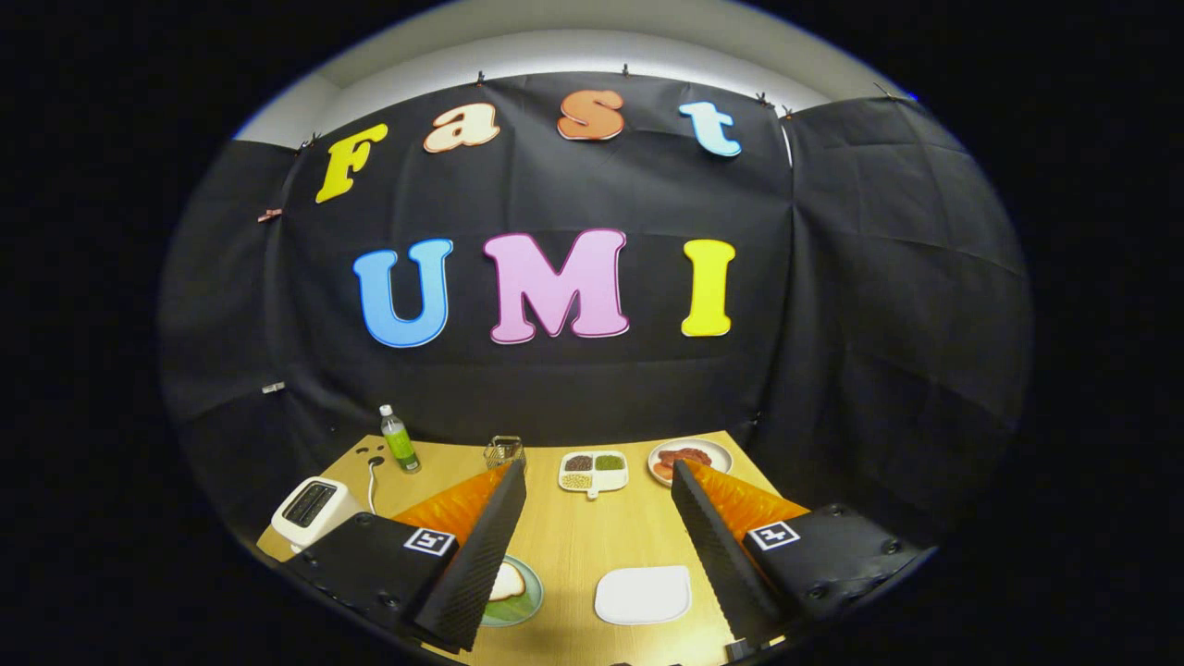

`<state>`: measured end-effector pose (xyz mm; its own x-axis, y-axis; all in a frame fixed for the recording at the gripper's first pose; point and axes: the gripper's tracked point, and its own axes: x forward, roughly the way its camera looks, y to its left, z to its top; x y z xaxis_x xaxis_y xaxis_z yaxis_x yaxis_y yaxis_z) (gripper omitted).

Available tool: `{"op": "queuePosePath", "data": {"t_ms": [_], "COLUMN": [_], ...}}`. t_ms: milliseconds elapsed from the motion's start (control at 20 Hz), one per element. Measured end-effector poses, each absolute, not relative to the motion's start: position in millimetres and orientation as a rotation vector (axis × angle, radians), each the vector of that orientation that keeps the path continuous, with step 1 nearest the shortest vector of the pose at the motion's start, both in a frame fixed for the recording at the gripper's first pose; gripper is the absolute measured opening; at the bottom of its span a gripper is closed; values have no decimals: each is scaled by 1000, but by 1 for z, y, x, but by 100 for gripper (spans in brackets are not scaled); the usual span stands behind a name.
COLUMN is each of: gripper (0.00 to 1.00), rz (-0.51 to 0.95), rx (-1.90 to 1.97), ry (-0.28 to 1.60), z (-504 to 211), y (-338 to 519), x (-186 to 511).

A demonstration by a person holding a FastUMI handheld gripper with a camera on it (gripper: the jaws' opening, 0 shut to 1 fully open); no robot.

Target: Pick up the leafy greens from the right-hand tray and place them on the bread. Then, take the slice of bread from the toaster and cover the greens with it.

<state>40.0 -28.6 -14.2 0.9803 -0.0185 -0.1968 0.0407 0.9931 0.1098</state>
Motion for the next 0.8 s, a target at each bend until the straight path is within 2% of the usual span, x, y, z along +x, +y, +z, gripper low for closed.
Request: {"op": "queuePosePath", "data": {"t_ms": [350,800], "gripper": [98,98], "rz": [-80,-38], "rx": [73,55], "ry": [178,182], "z": [-21,-26], "y": [-30,0], "x": [-10,-8]}}
